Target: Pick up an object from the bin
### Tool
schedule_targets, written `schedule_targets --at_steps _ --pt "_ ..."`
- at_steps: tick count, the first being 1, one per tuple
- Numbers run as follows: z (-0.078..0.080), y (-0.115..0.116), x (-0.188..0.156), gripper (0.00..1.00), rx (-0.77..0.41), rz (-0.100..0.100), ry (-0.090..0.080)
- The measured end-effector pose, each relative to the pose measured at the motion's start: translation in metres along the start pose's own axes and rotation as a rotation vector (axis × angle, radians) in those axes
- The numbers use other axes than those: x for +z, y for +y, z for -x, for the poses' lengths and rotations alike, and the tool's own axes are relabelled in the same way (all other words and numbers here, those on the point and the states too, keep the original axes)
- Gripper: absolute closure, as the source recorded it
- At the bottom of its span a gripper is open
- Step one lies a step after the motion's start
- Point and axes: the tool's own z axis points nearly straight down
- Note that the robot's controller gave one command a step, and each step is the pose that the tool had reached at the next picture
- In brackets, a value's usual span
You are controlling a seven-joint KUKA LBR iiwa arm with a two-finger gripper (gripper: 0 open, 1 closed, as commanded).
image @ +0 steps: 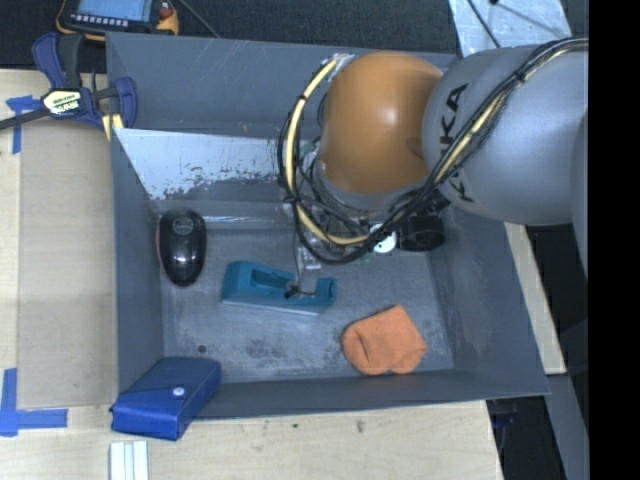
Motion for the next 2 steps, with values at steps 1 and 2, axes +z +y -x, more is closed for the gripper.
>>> schedule_targets --at_steps 1,2 --pt "-0.014 0.006 0.028 0.00 0.074 -0.001 0.014" --pt "-0.037 0.037 0.046 0.00 0.026 -0.001 0.006"
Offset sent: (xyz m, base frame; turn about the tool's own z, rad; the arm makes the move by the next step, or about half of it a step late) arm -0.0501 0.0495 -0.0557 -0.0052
